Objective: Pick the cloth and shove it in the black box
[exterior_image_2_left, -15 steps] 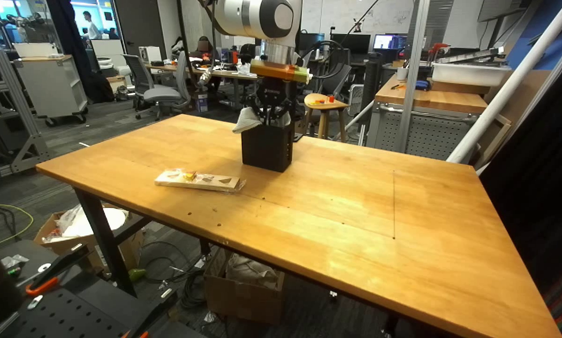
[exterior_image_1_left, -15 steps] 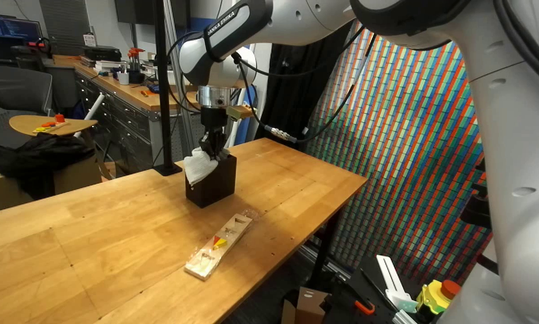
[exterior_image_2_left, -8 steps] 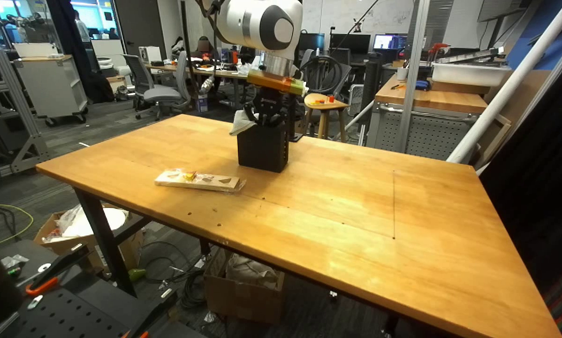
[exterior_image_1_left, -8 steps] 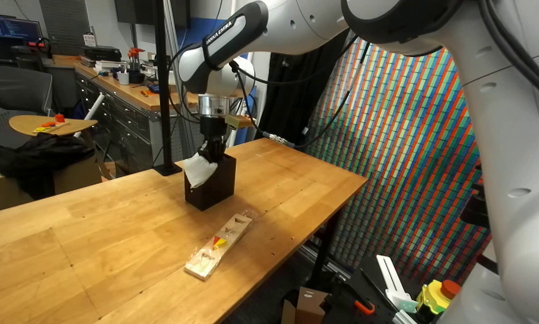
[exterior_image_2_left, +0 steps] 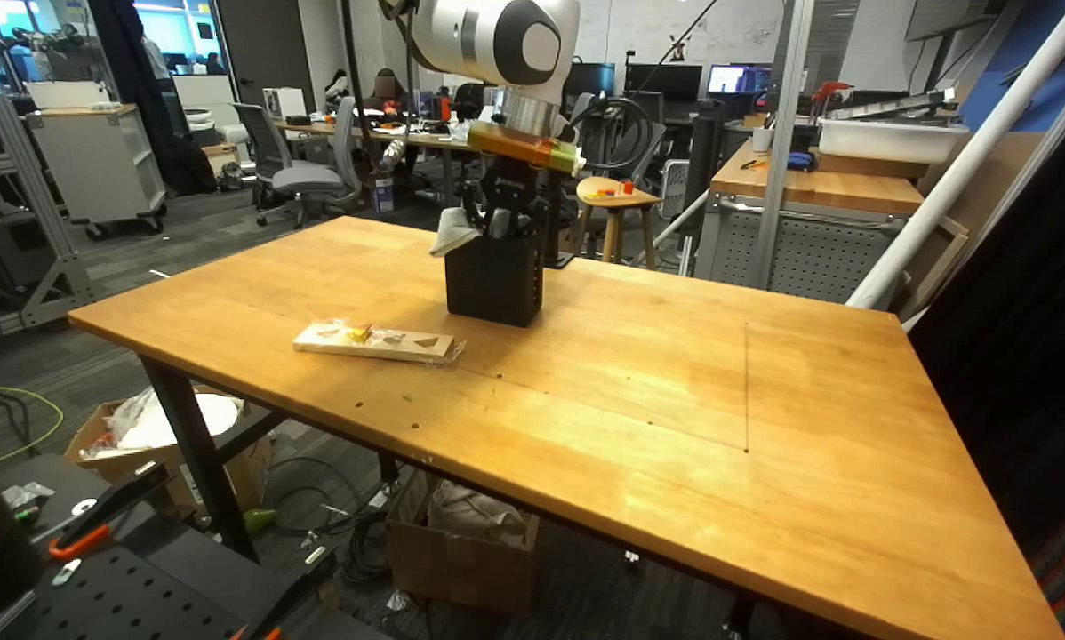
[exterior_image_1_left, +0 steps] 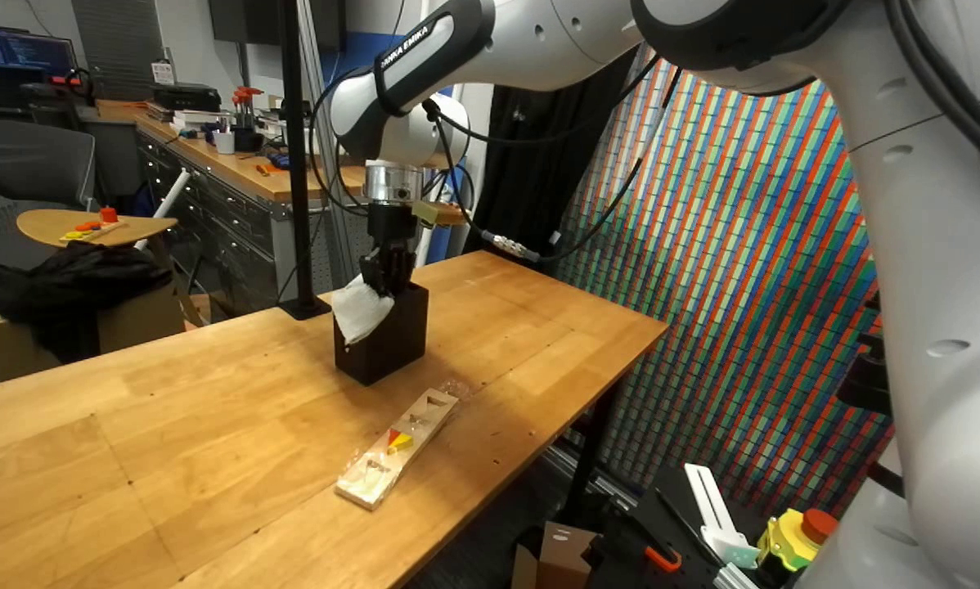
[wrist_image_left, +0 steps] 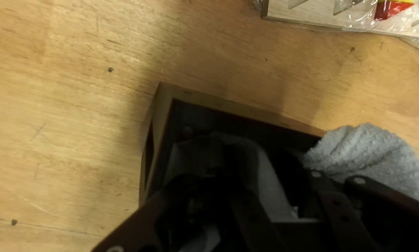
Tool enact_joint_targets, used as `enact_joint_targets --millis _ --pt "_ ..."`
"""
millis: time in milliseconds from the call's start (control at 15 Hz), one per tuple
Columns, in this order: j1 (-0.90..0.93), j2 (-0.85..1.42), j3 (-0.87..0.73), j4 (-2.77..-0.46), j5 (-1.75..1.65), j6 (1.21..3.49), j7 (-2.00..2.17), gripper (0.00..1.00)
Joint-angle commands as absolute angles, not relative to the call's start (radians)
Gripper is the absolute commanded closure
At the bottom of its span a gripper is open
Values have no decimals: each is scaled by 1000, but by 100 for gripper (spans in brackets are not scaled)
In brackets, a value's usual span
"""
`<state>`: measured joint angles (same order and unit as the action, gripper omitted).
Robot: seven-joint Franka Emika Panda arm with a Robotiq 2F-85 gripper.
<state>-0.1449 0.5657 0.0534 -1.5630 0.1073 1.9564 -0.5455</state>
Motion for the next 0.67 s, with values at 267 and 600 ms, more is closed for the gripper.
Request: enact_joint_targets --millis 267,600 --pt "-121 358 34 -1628 32 1930 -464 3" --pt "-93 323 43 -1618 15 1924 -444 6"
